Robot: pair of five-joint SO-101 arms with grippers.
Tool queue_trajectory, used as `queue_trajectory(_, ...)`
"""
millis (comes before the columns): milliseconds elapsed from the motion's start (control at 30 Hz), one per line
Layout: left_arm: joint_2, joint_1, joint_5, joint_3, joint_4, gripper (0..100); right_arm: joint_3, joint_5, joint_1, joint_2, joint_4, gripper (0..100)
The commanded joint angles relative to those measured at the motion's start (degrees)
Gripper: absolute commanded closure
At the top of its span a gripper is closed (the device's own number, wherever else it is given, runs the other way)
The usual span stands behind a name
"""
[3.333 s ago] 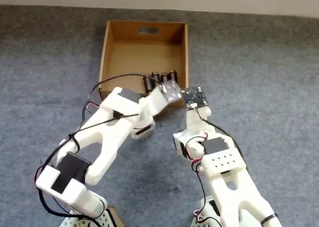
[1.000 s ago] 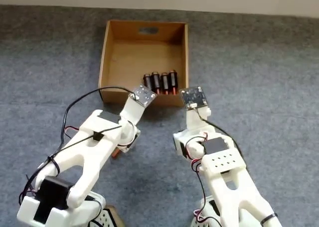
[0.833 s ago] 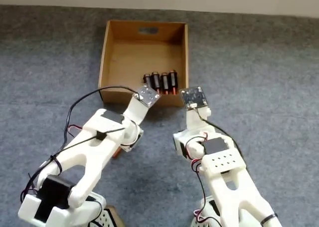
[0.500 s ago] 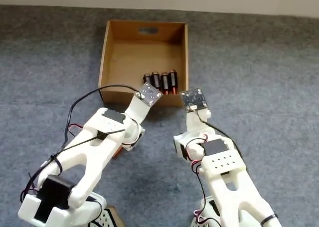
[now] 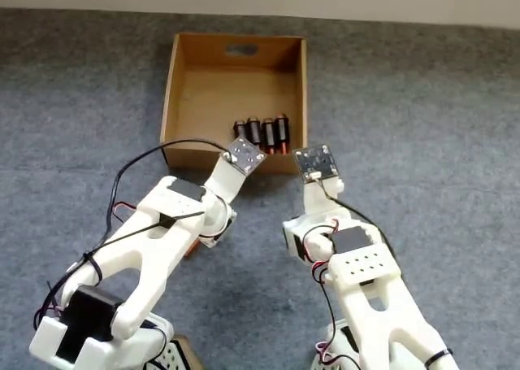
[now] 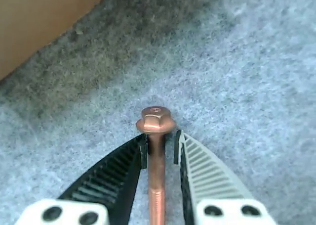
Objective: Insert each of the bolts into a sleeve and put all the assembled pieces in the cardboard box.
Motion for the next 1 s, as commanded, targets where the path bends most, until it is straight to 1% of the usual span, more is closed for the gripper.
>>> queue_trajectory(0, 0.0, 0.9, -0.1, -2.2, 0.6, 88, -0.1, 0.0, 0.7, -2.9, -0.7, 99.3)
queue_trajectory(167, 2.9, 2.2, -1.0, -2.3, 0.6, 96, 3.9, 0.0, 0.4, -12.5, -0.7, 99.3)
queue_trajectory(300, 7.3, 5.1, -2.7, -5.3, 2.9, 97, 8.5, 0.0, 0.4, -23.3, -0.7, 99.3)
queue_trajectory(500, 7.9, 4.9, -2.6, -10.2, 7.3, 99, 14.5, 0.0, 0.4, -36.6, -0.6, 99.3)
queue_trajectory(633, 0.9, 4.9, -2.6, -15.3, 15.1, 99, 17.6, 0.0, 0.4, -44.3, -0.6, 99.3)
queue_trajectory(733, -7.9, 4.8, -2.7, -17.7, 18.5, 99, 19.4, -0.1, 0.4, -48.7, -0.5, 99.3)
queue_trajectory(900, -23.0, 4.9, -2.6, -17.5, 18.5, 99, 19.4, -0.4, 0.3, -52.7, 2.2, 99.3)
queue_trajectory(967, -27.6, 4.9, -2.6, -17.5, 15.7, 99, 19.3, -0.4, 0.3, -53.8, 2.4, 99.3)
